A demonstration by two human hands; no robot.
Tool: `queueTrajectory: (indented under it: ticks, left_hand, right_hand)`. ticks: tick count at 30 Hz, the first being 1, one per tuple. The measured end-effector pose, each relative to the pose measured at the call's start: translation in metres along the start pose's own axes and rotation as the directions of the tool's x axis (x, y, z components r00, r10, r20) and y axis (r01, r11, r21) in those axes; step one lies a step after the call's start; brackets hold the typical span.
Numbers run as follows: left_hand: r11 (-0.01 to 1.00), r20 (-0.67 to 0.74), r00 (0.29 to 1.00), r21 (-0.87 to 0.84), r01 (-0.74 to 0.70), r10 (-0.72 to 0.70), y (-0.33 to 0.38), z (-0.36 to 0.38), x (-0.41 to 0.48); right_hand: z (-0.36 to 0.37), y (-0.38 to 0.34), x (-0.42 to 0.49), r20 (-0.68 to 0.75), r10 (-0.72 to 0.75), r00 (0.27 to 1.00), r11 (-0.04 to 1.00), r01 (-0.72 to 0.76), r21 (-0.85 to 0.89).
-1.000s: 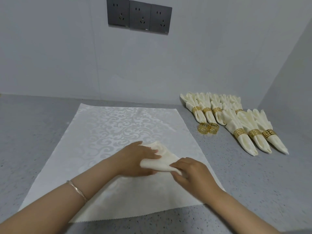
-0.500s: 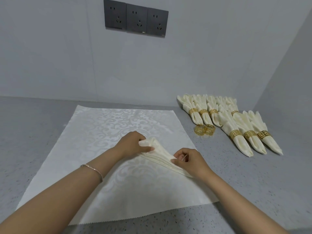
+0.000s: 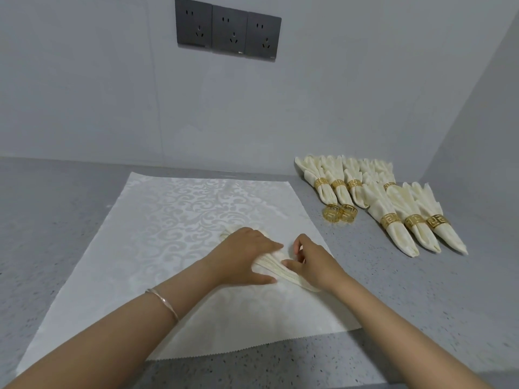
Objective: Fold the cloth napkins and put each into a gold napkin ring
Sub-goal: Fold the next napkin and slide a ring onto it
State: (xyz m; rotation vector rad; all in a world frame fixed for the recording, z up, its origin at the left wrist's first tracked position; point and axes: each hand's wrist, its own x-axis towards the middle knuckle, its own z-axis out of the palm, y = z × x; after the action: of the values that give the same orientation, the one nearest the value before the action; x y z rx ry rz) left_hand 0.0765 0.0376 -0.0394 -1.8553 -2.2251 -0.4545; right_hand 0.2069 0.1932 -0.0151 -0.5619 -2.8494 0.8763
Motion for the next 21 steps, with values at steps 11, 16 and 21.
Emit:
queueTrajectory:
  ticks: [11, 16, 21]
  left_hand:
    - [1.000, -0.081, 0.997, -0.015, -0.016, 0.014, 0.007, 0.004, 0.041]
    - [0.992, 0.039, 0.997, 0.110, -0.063, 0.059, 0.004, -0.008, 0.075]
    - [0.960, 0.176, 0.983, 0.280, -0.001, -0.050, 0.002, -0.022, 0.104]
  right_hand:
    - [-0.030, 0.031, 0.008, 0.279, 0.250, 0.927, 0.724, -0.371, 0.582]
    - [-0.056, 0.064, 0.027, -0.081, 0.301, 0.950, 0.831, -0.220, 0.510]
    - [-0.081, 0.110, 0.065, -0.394, 0.306, 0.867, 0.910, -0.146, 0.387]
